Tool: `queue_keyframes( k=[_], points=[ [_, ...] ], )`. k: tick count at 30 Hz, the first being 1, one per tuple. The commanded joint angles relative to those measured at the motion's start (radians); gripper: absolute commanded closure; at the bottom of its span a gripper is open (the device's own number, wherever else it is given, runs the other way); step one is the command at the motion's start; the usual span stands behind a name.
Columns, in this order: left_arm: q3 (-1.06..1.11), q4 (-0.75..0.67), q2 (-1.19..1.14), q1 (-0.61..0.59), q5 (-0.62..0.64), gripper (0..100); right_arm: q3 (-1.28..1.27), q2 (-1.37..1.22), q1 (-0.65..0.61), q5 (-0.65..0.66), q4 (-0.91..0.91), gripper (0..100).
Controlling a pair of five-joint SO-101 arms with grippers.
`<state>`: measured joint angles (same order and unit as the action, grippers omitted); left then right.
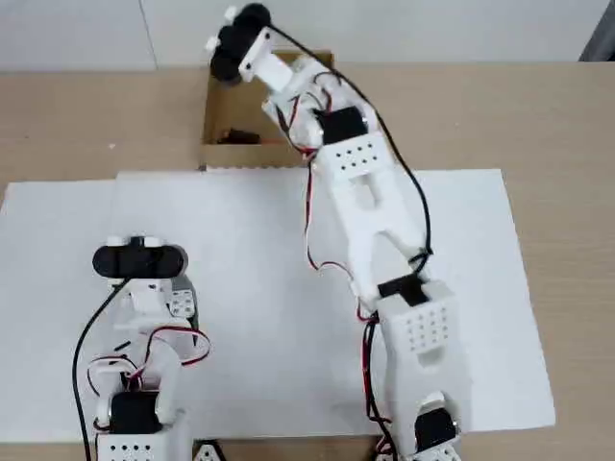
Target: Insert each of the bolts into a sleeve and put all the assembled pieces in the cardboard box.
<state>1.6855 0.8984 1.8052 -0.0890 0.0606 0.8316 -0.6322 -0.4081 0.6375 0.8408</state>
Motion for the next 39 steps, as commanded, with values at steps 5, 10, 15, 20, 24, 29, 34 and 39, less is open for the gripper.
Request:
queue_keyframes(
  k=[5,10,15,20,24,29,34,39],
  points=[
    [-0.005,-0.003,0.012,0.003,-0.008,99,0.054,0.246,0.025,0.003,0.259,99.7],
    [-0.005,-0.003,0.012,0.003,-0.008,99,0.054,0.355,0.076,0.003,0.443,99.7],
    [-0.005,-0.003,0.012,0.003,-0.008,99,0.054,0.487,0.137,0.002,0.634,99.7],
    [-0.005,-0.003,0.012,0.003,-0.008,99,0.052,0.596,0.22,-0.049,0.819,99.6],
    [-0.005,-0.003,0.012,0.003,-0.008,99,0.048,0.65,0.289,-0.189,0.837,99.6],
    [-0.005,-0.003,0.012,0.003,-0.008,99,-0.009,0.7,0.364,-0.302,0.843,99.6],
    [-0.005,-0.003,0.012,0.003,-0.008,99,-0.236,0.839,0.406,-0.396,0.849,99.6],
    [-0.005,-0.003,0.012,0.003,-0.008,99,-0.555,1.024,0.429,-0.413,0.843,99.6]
  ],
)
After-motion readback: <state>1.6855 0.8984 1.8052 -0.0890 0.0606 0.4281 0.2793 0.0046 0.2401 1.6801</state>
